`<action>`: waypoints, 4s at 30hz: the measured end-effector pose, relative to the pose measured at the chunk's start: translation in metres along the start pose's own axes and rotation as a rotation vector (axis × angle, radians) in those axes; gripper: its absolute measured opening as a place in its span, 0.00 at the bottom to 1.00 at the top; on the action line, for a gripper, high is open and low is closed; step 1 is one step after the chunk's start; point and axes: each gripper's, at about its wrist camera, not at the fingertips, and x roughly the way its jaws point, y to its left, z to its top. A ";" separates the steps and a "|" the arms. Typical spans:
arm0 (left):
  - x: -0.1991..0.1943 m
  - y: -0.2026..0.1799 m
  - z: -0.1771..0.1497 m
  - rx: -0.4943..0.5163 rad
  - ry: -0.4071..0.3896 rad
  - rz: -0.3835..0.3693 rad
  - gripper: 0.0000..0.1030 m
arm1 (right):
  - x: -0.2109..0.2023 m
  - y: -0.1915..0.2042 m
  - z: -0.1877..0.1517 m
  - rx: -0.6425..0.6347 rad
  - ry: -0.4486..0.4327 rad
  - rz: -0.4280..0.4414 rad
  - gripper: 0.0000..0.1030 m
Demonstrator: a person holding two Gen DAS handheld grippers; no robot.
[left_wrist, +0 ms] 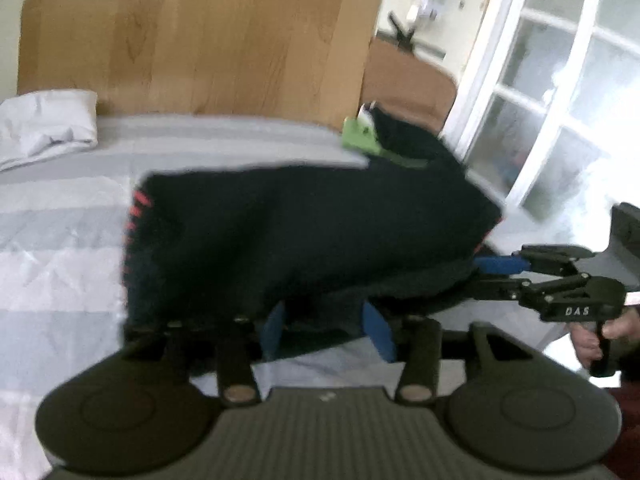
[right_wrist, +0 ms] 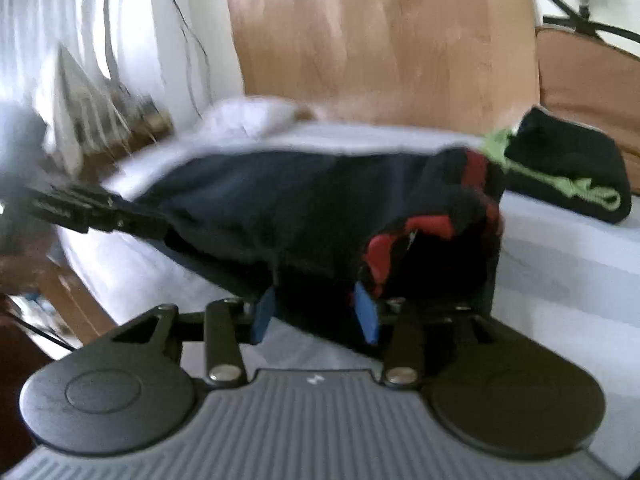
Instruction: Fold small clothes
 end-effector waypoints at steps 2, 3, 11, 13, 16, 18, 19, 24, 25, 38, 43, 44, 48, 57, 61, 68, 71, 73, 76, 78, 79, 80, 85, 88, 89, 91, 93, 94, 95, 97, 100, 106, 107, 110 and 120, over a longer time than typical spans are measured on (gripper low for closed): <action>-0.026 0.003 0.004 -0.018 -0.075 0.002 0.49 | -0.014 -0.004 0.014 0.017 -0.047 0.020 0.46; -0.034 0.007 0.011 -0.040 -0.114 0.005 0.49 | -0.021 -0.005 0.021 0.020 -0.084 0.009 0.46; 0.022 0.029 0.061 -0.157 -0.198 0.116 0.46 | 0.024 -0.006 0.072 0.012 -0.271 -0.115 0.55; 0.062 0.041 0.058 -0.180 -0.101 0.253 0.44 | 0.049 -0.026 0.055 0.033 -0.141 -0.220 0.53; 0.087 0.049 0.050 -0.131 -0.110 0.334 0.36 | 0.050 -0.051 0.004 0.087 -0.090 -0.301 0.52; 0.092 0.042 0.050 -0.082 -0.111 0.363 0.38 | 0.041 -0.047 -0.006 0.086 -0.046 -0.330 0.52; 0.093 0.038 0.050 -0.058 -0.113 0.371 0.40 | 0.035 -0.047 -0.006 0.102 -0.047 -0.322 0.52; 0.053 0.042 0.053 -0.142 -0.167 0.279 0.59 | 0.005 -0.045 0.021 0.174 -0.135 -0.258 0.53; 0.038 0.048 0.053 -0.168 -0.214 0.286 0.73 | 0.001 -0.042 0.026 0.174 -0.170 -0.260 0.54; 0.051 0.103 0.049 -0.414 -0.062 0.112 0.12 | 0.041 -0.049 0.020 0.317 -0.111 -0.308 0.21; 0.058 0.109 0.059 -0.376 -0.068 0.186 0.12 | 0.024 -0.027 0.026 0.231 -0.142 -0.324 0.21; 0.062 0.112 0.057 -0.388 -0.051 0.187 0.13 | 0.035 -0.036 0.018 0.256 -0.094 -0.334 0.23; 0.051 0.107 0.051 -0.377 -0.056 0.181 0.23 | 0.038 -0.053 0.006 0.350 -0.107 -0.300 0.34; 0.017 0.071 0.071 -0.322 -0.199 0.037 0.32 | 0.038 -0.026 0.054 0.267 -0.267 -0.146 0.44; 0.049 0.037 0.076 -0.256 -0.151 -0.043 0.33 | 0.098 0.005 0.067 0.179 -0.158 -0.001 0.40; 0.097 0.022 0.051 -0.119 -0.040 0.084 0.23 | 0.110 -0.069 0.038 0.349 -0.102 -0.166 0.00; 0.095 0.018 0.045 -0.071 -0.056 0.100 0.23 | 0.093 -0.095 0.015 0.502 -0.150 -0.099 0.00; 0.097 0.015 0.047 -0.062 -0.056 0.118 0.23 | 0.093 -0.087 0.015 0.470 -0.157 -0.126 0.00; 0.098 0.011 0.054 -0.074 -0.041 0.134 0.23 | 0.090 -0.077 0.019 0.424 -0.148 -0.148 0.02; 0.094 0.012 0.059 -0.106 -0.023 0.131 0.23 | 0.075 -0.085 0.019 0.470 -0.169 -0.124 0.15; 0.091 0.014 0.062 -0.137 -0.013 0.127 0.24 | 0.062 -0.086 0.017 0.488 -0.200 -0.120 0.27; 0.086 0.015 0.063 -0.162 -0.012 0.121 0.24 | 0.050 -0.088 0.016 0.506 -0.234 -0.110 0.36; 0.076 0.002 0.077 -0.230 -0.023 -0.110 0.24 | 0.011 -0.108 -0.005 0.654 -0.271 -0.091 0.54; 0.090 -0.010 0.085 -0.247 0.000 -0.229 0.24 | 0.016 -0.119 -0.016 0.746 -0.218 -0.069 0.54; 0.098 -0.012 0.085 -0.257 0.019 -0.249 0.24 | 0.019 -0.120 -0.018 0.765 -0.198 -0.063 0.54; 0.117 -0.010 0.082 -0.278 0.067 -0.240 0.24 | 0.027 -0.116 -0.016 0.760 -0.166 -0.055 0.54; 0.134 0.002 0.070 -0.333 0.114 -0.217 0.16 | 0.036 -0.112 -0.012 0.736 -0.129 -0.048 0.54; 0.136 0.010 0.065 -0.363 0.106 -0.225 0.06 | 0.042 -0.110 -0.010 0.724 -0.107 -0.048 0.54; 0.137 0.019 0.062 -0.397 0.109 -0.246 0.06 | 0.046 -0.108 -0.010 0.715 -0.088 -0.055 0.54; 0.138 0.035 0.055 -0.485 0.118 -0.301 0.06 | 0.050 -0.108 -0.010 0.706 -0.095 -0.051 0.54; 0.140 0.037 0.050 -0.490 0.107 -0.311 0.06 | 0.054 -0.112 -0.011 0.745 -0.102 -0.034 0.54; 0.140 0.025 0.053 -0.397 0.085 -0.272 0.06 | 0.059 -0.109 -0.007 0.748 -0.101 -0.035 0.52; 0.139 0.028 0.053 -0.402 0.085 -0.281 0.06 | 0.060 -0.110 -0.007 0.761 -0.089 -0.022 0.40; 0.139 0.031 0.051 -0.404 0.082 -0.296 0.06 | 0.069 -0.111 -0.008 0.852 -0.039 0.052 0.28; 0.122 0.042 0.054 -0.374 0.066 -0.307 0.05 | 0.072 -0.007 0.105 0.453 -0.091 0.177 0.25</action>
